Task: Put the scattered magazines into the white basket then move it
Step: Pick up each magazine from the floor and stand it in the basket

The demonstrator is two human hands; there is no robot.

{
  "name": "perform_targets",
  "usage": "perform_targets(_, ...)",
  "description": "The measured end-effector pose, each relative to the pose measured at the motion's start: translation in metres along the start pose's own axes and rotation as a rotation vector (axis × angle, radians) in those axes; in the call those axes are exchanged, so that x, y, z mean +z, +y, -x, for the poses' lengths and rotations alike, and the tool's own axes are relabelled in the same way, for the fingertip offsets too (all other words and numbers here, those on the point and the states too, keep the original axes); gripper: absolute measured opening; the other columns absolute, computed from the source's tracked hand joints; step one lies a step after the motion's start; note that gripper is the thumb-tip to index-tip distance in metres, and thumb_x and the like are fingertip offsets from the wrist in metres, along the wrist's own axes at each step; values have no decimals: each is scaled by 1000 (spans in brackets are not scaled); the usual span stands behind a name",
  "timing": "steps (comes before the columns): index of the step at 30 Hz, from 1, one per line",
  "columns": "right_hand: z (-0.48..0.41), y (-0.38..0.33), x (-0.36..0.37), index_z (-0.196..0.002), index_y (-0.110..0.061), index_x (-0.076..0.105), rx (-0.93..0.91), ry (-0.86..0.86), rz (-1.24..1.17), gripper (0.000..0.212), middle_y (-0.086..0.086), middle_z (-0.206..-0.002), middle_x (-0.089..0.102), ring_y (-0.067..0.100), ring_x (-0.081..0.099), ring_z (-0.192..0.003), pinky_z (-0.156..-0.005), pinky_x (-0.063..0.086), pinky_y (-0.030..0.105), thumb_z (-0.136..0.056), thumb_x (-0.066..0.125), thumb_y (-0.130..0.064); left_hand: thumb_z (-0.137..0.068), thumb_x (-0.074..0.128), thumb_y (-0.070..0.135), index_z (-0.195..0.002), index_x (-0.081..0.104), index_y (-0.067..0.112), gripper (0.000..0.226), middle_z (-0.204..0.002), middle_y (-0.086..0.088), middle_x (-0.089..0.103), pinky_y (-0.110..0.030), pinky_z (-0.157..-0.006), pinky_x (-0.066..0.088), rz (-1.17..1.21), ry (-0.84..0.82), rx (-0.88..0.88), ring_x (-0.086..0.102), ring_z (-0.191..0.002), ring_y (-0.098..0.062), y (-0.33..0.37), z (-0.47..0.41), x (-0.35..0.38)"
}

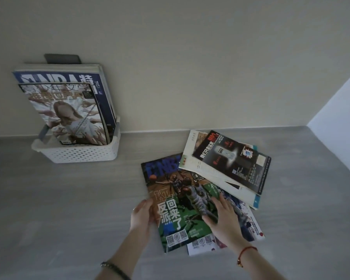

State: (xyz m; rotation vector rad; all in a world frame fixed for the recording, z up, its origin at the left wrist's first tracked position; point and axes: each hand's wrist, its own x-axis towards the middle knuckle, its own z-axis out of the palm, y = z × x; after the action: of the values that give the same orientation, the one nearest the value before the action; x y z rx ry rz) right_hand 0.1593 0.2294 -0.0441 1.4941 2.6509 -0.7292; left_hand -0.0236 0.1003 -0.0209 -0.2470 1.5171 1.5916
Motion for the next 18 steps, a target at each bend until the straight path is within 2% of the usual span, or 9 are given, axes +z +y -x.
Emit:
perform_targets(2,3,-2,0,-142,-27,16,-26,-15,17,72,4,-155,2,26,7,-142,-114,12,42,-83,45,-57,-90,50,15,-78,57,5,17,-62,-7,57,-24,-45,47,-33,-26,-73,52,-50,-17,4,0,4)
perform_targets(3,5,-3,1,-143,-28,13,-40,-31,23,73,4,-155,-1,27,5,-142,-114,10,42,-84,44,-57,-90,51,16,-78,56,6,16,-64,-6,58,-27,-51,50,-88,-38,-74,55,-54,-18,4,0,9)
perform_targets(5,10,-5,1,-143,-30,7,-61,-79,32,77,5,-155,-6,29,0,-142,-114,6,41,-82,44,-59,-89,51,13,-92,53,6,8,-77,-6,59,-39,-72,50,-226,-7,14,57,-75,-24,2,2,17)
perform_targets(7,14,-7,2,-143,-31,4,-76,-127,16,82,4,-154,-8,28,-2,-142,-114,6,41,-79,46,-61,-89,50,9,-102,52,8,13,-84,-3,59,-40,-81,46,-306,32,149,55,-86,-25,4,5,18)
perform_targets(10,17,-17,-3,-143,-28,6,-103,-135,-182,87,-1,-154,8,23,10,-141,-114,14,42,-77,55,-58,-88,49,5,-97,54,13,14,-90,-1,64,-35,-80,47,-326,14,307,59,-90,-20,11,12,6)
perform_targets(12,15,-30,-10,-144,-24,7,-98,-152,-398,93,-3,-141,31,18,31,-130,-108,28,38,-75,63,-50,-88,48,1,-92,57,20,22,-89,9,64,-20,-72,44,-283,-2,387,58,-86,-7,18,17,-10)
perform_targets(13,13,-40,-15,-144,-23,6,-85,-170,-481,95,-3,-135,36,16,36,-125,-105,31,37,-74,65,-47,-88,48,-1,-89,58,23,26,-87,14,64,-14,-68,42,-255,1,414,57,-84,0,23,20,-20)
perform_targets(15,7,-60,-20,-144,-22,7,-24,-207,-606,98,-2,-143,33,20,35,-130,-110,28,41,-71,66,-48,-87,49,-2,-88,58,27,31,-86,18,64,-11,-66,42,-201,21,445,56,-83,4,35,27,-47)
perform_targets(18,-2,-100,-28,-144,-28,3,-20,-302,-672,101,-1,-150,23,21,34,-132,-108,29,42,-65,56,-62,-87,49,-4,-89,63,27,34,-85,14,71,-19,-75,43,-147,18,477,60,-88,-7,57,35,-89)
